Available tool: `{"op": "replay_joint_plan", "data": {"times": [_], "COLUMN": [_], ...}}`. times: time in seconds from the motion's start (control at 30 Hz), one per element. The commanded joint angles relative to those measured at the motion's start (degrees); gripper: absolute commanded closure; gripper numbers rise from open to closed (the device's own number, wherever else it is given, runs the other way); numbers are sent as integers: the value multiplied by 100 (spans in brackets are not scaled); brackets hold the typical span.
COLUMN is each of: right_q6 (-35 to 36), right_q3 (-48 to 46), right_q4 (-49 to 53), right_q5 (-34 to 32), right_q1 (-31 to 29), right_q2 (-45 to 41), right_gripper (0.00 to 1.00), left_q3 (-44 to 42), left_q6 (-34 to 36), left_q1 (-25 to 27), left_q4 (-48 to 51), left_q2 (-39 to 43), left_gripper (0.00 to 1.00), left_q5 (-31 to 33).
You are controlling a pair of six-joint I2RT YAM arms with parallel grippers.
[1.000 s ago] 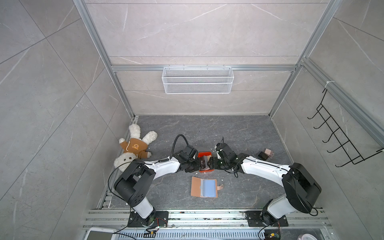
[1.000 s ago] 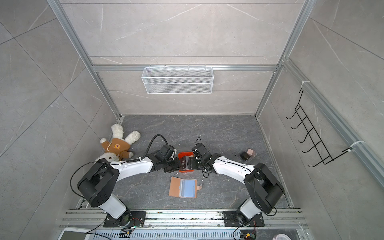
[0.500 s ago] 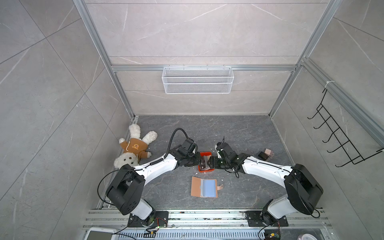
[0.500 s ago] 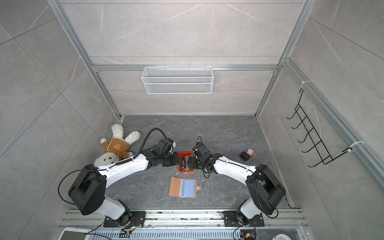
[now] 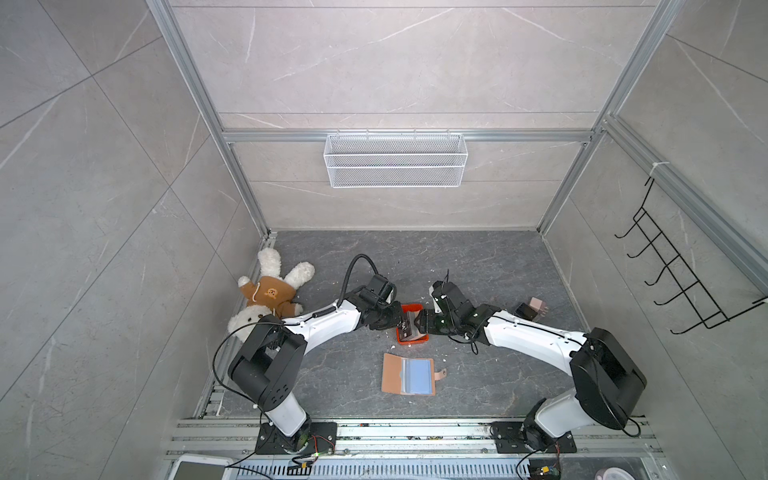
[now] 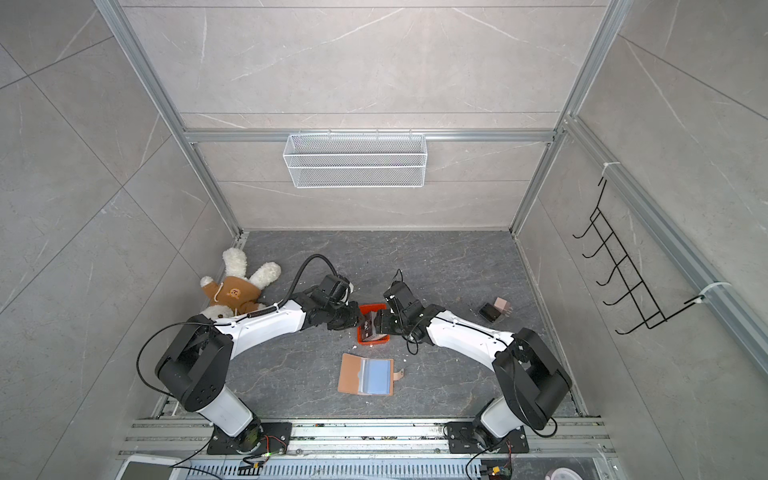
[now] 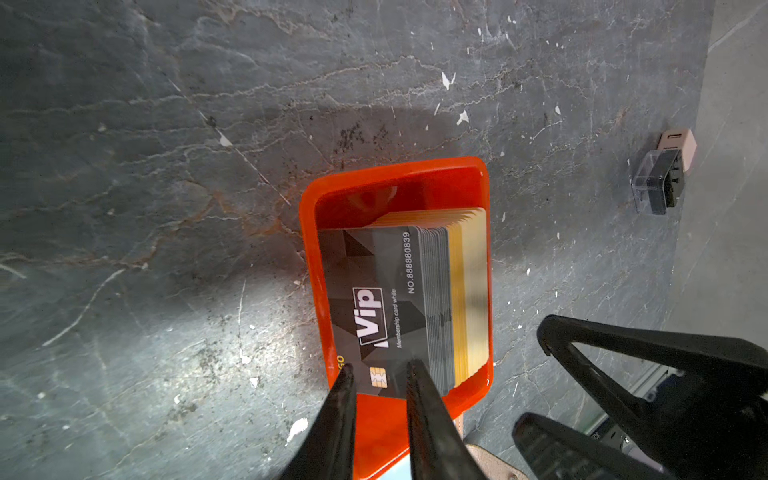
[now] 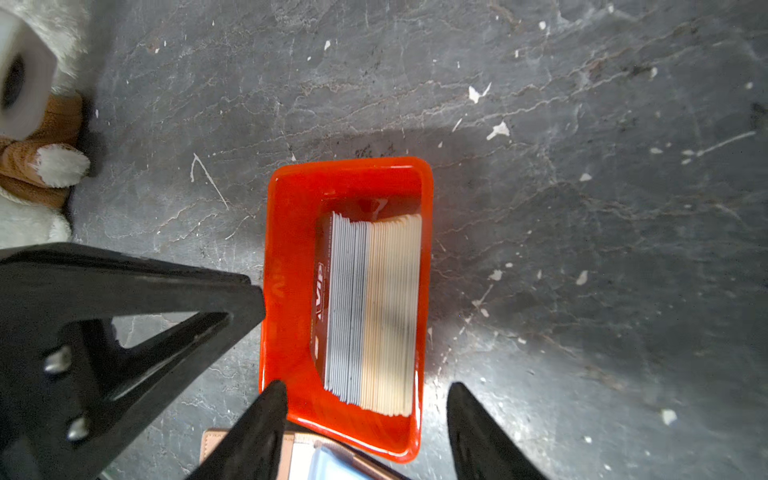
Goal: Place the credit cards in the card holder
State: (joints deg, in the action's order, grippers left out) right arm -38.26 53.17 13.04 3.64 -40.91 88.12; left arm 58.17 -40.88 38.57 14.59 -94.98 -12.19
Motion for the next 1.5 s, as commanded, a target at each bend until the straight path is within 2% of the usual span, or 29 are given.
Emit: {"op": "replay_joint_plan", "data": {"times": [0.0, 0.27, 0.53, 1.03, 1.47], "right_q6": [-76, -61, 7, 176, 170], "right_q3": [211, 309, 343, 600, 450], "right_q4": [-86, -95, -155, -256, -267], "right_q5": [-120, -91, 0, 128, 40], "right_q1": [-36, -30, -18, 22, 100], "right_q2": [163, 494, 729, 1303, 1324], "right_gripper": [37, 26, 19, 21, 21], "left_q3": [181, 209, 226, 174, 141], "left_q6": [182, 252, 285, 257, 230], "left_q1": [-21, -38, -35, -51, -69], "left_q4": [-114, -158, -158, -167, -138], "left_q2": [-95, -249, -346, -416, -460], "left_gripper": [75, 76, 80, 85, 84], "left_q5": [-124, -201, -212, -195, -195]}}
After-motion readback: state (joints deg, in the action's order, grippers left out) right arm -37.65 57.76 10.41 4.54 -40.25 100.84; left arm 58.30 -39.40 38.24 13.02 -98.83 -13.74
